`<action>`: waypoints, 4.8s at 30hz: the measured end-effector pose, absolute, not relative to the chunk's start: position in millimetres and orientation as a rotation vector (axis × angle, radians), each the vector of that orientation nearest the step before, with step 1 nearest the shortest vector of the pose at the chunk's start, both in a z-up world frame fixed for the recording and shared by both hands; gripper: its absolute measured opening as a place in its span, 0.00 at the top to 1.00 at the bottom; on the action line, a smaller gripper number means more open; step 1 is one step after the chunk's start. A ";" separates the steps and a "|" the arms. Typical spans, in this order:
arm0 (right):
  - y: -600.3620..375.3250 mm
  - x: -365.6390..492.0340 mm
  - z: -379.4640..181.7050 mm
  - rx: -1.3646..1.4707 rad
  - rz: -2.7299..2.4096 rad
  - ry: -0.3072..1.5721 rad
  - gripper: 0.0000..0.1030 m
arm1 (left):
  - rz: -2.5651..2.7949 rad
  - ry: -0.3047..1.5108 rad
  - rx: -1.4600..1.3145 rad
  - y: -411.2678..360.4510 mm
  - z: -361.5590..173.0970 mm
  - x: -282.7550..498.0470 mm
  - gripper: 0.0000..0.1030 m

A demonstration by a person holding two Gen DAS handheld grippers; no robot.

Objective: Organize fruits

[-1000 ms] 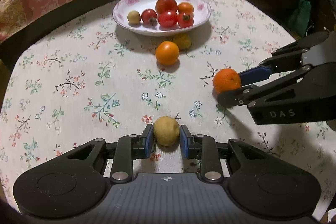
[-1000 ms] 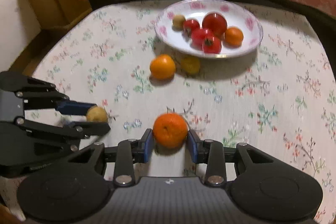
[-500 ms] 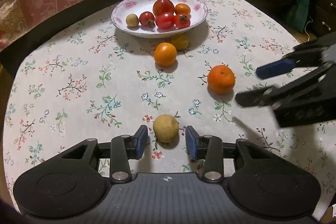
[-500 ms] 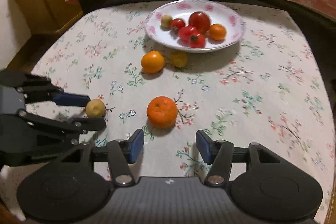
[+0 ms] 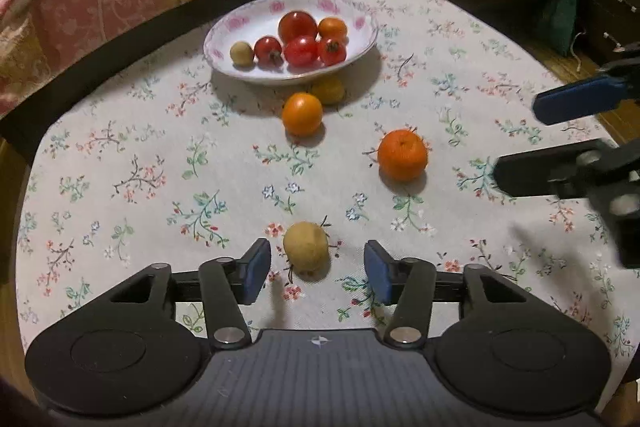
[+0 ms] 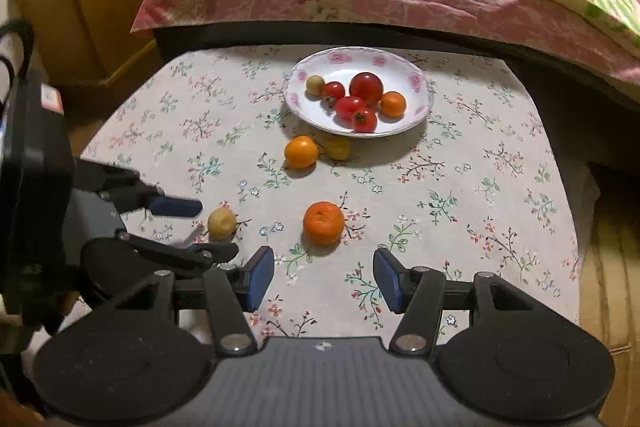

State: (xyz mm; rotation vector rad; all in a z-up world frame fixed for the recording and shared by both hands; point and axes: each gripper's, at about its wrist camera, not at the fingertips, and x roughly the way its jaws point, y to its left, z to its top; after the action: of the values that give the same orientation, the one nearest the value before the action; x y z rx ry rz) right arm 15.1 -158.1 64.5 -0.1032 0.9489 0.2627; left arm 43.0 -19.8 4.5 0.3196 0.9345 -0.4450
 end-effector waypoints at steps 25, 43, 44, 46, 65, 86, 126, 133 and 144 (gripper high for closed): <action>-160.7 77.9 9.4 -0.110 0.464 0.917 0.54 | -0.459 0.973 0.235 -9.5 -1.7 60.9 0.45; -153.3 83.5 -6.1 -0.152 0.491 0.940 0.64 | -0.432 0.990 0.259 -13.4 -11.2 66.7 0.55; -153.3 84.1 -7.4 -0.154 0.482 0.947 0.68 | -0.433 0.991 0.256 -13.3 -10.5 67.7 0.58; -154.9 85.2 -10.0 -0.155 0.469 0.962 0.72 | -0.437 0.993 0.246 -13.1 -10.1 68.7 0.62; -164.5 85.4 -1.7 -0.096 0.471 0.932 0.73 | -0.463 0.956 0.224 -22.6 -3.2 76.0 0.67; -170.1 87.2 14.0 -0.031 0.461 0.895 0.73 | -0.447 0.924 0.175 -24.5 1.4 91.9 0.67; -204.2 173.8 10.0 0.127 0.341 0.812 0.72 | -0.398 0.839 0.175 -53.9 6.6 181.7 0.68; -203.0 179.7 7.3 0.114 0.327 0.809 0.72 | -0.376 0.841 0.183 -52.9 3.6 185.1 0.59; -209.2 179.4 14.0 0.127 0.305 0.784 0.61 | -0.372 0.812 0.165 -46.4 22.9 178.8 0.50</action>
State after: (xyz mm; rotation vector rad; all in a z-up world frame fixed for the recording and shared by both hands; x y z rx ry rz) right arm 179.4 -209.2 14.0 0.1272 0.7843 0.3053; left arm 178.8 -46.4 22.9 0.1654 0.8120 -0.3725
